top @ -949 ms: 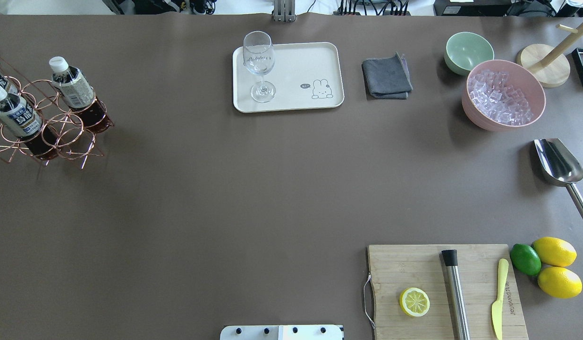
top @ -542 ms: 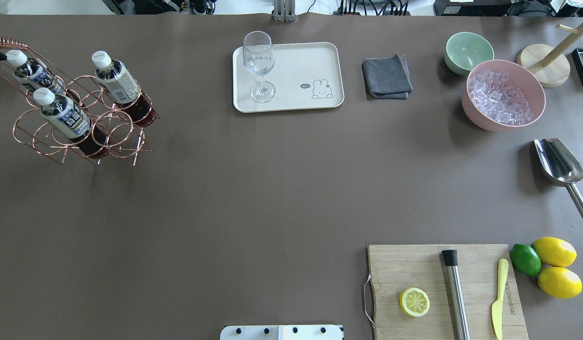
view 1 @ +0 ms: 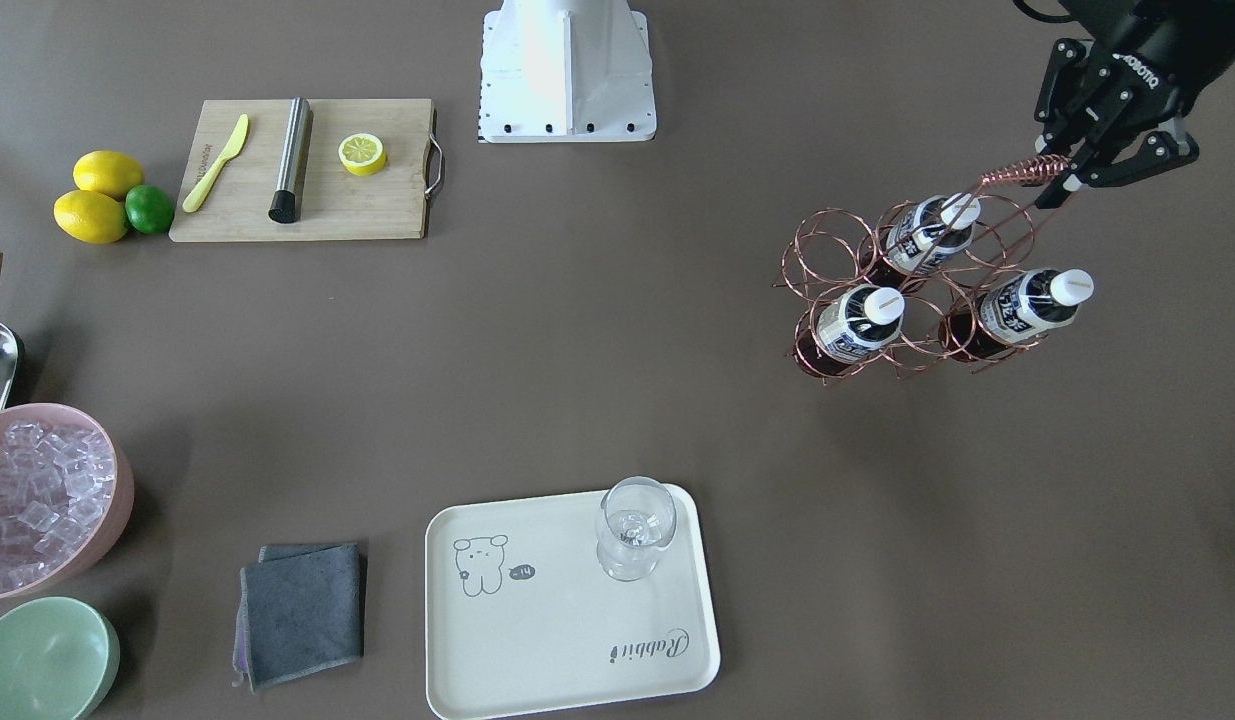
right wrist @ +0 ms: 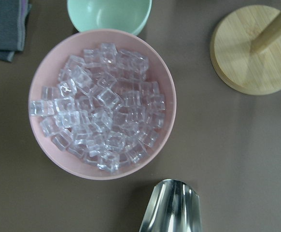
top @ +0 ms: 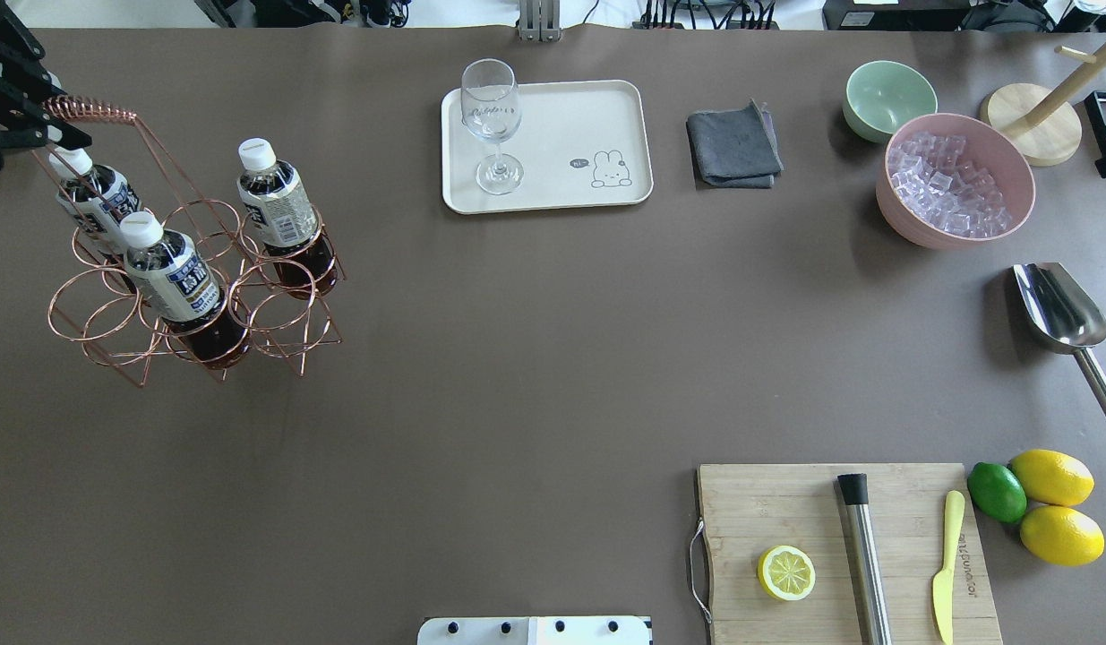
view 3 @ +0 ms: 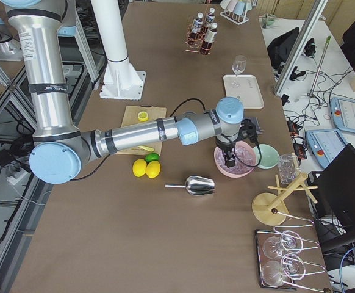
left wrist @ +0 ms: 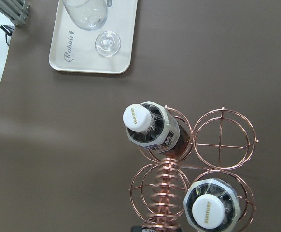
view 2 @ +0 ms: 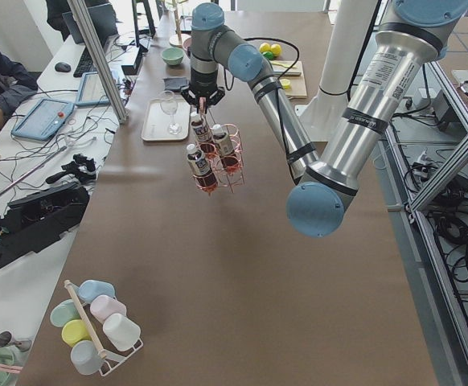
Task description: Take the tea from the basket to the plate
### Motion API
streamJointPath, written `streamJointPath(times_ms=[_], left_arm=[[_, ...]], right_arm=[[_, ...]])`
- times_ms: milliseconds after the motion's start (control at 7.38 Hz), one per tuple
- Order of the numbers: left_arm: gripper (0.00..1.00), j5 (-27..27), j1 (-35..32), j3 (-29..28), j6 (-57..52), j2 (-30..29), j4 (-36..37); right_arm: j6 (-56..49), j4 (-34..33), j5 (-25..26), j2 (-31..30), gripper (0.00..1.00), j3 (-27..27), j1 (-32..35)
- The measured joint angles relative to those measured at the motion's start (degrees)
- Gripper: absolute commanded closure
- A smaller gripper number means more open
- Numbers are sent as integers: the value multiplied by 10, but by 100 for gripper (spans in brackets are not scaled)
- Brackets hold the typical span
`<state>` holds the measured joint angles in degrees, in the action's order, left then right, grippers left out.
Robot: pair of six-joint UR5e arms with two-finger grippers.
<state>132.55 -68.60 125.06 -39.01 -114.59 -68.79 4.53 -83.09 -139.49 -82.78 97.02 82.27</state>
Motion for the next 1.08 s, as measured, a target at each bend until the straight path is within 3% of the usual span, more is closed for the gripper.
streamJointPath(times_ms=[407,678,1085], left_arm=[[100,-18,69,35,127,-38,11],[100,-42,128,44,200,-75,11],[100,-136,245,41,265,-129,9]], right_arm=[[202,244,-7,4,0,-1,-84],[270,370,38,10,0,1,-134],[332,514,140,45,0,-2,-208]])
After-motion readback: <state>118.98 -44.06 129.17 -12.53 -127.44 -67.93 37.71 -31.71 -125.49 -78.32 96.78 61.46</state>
